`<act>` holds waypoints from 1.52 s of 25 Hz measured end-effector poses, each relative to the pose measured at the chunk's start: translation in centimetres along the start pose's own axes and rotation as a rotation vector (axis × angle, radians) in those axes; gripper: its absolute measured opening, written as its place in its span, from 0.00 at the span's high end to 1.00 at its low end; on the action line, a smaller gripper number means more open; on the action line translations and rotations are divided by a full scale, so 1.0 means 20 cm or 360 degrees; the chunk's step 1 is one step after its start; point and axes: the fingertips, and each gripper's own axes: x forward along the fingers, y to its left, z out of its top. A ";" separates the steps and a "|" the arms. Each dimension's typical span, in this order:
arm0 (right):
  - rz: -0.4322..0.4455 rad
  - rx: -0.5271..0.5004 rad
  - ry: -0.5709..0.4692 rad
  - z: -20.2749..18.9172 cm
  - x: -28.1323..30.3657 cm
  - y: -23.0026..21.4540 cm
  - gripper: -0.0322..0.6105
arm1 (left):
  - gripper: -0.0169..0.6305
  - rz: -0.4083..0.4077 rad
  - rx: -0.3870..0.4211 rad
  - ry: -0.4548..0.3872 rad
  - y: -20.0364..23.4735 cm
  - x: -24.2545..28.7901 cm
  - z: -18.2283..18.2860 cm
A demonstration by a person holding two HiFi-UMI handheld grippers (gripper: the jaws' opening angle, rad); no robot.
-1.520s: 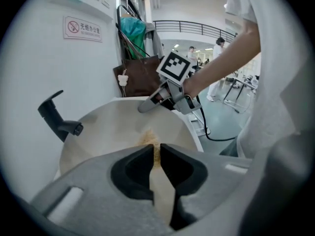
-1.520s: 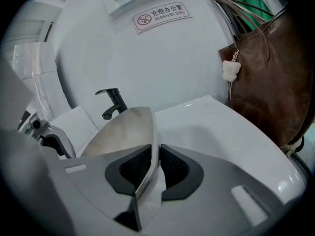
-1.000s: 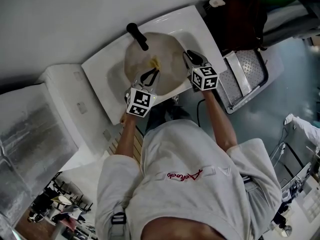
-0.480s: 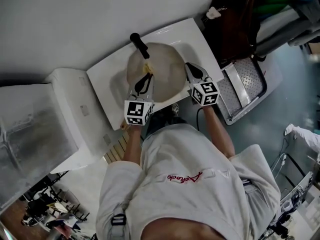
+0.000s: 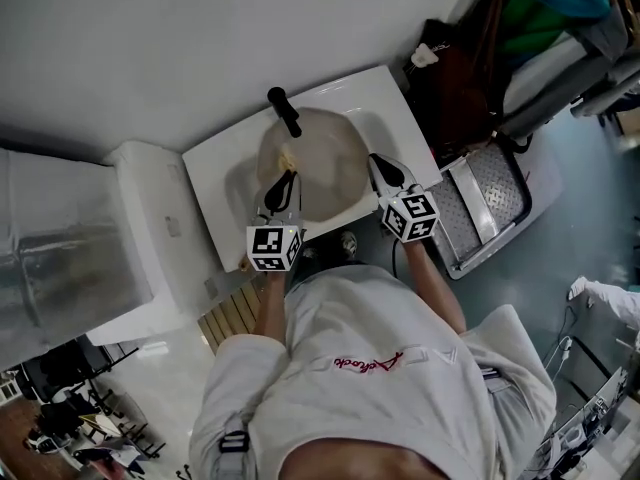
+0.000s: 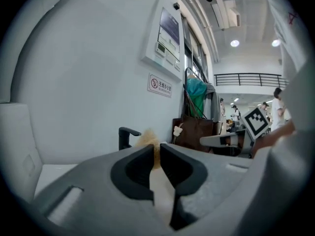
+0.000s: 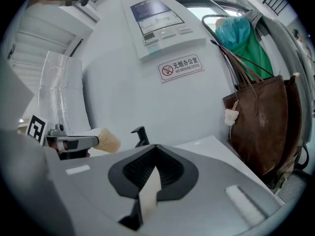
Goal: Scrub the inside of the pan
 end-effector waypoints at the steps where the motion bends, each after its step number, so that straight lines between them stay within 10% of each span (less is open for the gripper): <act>1: -0.0003 -0.0012 -0.0013 0.01 -0.02 0.01 0.94 | 0.91 0.0000 0.0007 -0.0002 0.00 -0.01 0.00; 38: -0.0118 -0.0168 -0.0268 -0.07 -0.72 0.71 0.94 | 0.91 -0.0027 -0.0011 -0.0144 -0.13 -0.83 -0.12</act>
